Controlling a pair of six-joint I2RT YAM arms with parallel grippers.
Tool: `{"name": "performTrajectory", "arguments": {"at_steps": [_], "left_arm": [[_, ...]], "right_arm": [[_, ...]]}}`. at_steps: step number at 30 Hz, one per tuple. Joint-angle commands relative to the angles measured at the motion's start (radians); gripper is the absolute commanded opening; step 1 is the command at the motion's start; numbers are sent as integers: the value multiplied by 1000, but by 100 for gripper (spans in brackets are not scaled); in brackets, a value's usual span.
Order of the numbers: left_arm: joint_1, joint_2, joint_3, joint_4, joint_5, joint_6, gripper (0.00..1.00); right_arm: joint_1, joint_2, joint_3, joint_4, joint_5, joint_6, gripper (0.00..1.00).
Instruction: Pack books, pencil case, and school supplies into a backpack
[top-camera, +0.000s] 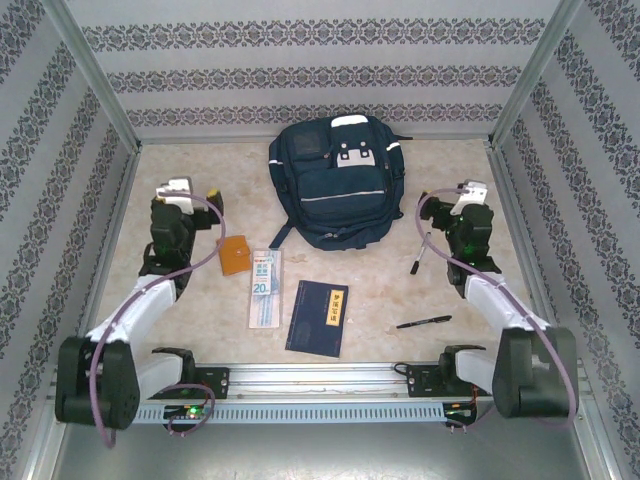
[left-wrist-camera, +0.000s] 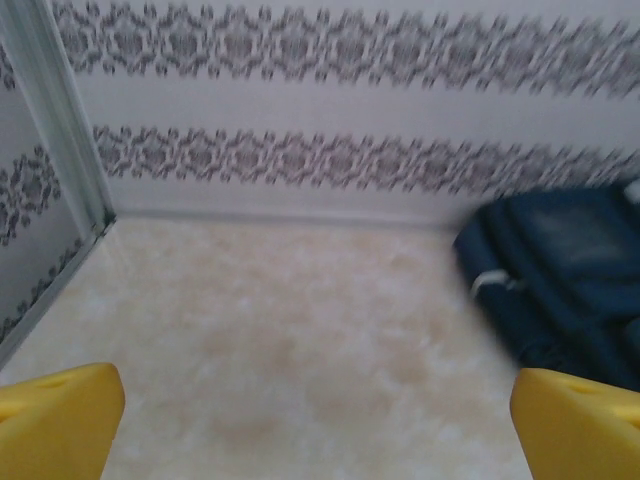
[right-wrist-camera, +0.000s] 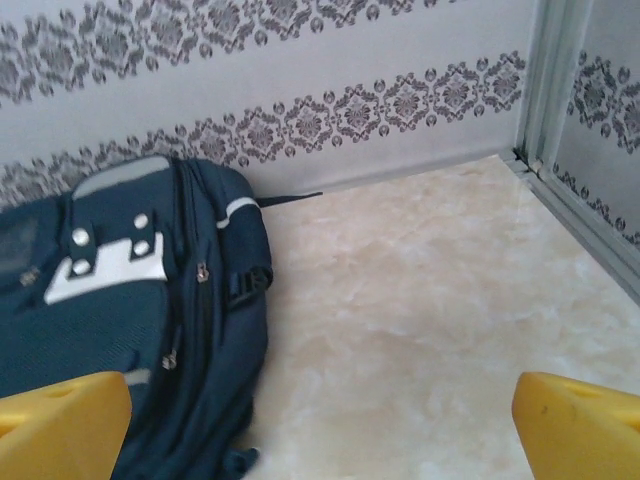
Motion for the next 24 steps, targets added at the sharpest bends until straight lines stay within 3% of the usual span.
{"name": "performTrajectory", "arguments": {"at_steps": [1, 3, 5, 8, 10, 14, 17, 21, 24], "left_arm": [[-6, -65, 47, -255, 75, -221, 99], [3, -94, 49, -259, 174, -321, 99], [1, -87, 73, -258, 345, -323, 99], [-28, -26, 151, -373, 475, -369, 99], [-84, 8, 185, -429, 507, -347, 99], [-230, 71, 245, -538, 464, -301, 99], [-320, 145, 267, -578, 472, -322, 99], [-418, 244, 268, -596, 522, -312, 96], [-431, 328, 309, -639, 583, -265, 92]], "right_arm": [[3, -32, 38, -257, -21, 169, 98], [25, -59, 23, -272, -14, 208, 98], [61, -79, 14, -289, -45, 206, 98], [116, -74, 41, -364, -132, 228, 98], [170, -54, 83, -440, -181, 213, 98], [298, -9, 140, -547, -204, 164, 97], [366, 62, 196, -600, -297, 126, 90], [403, 168, 266, -632, -415, 74, 81], [409, 254, 329, -663, -478, 46, 74]]}}
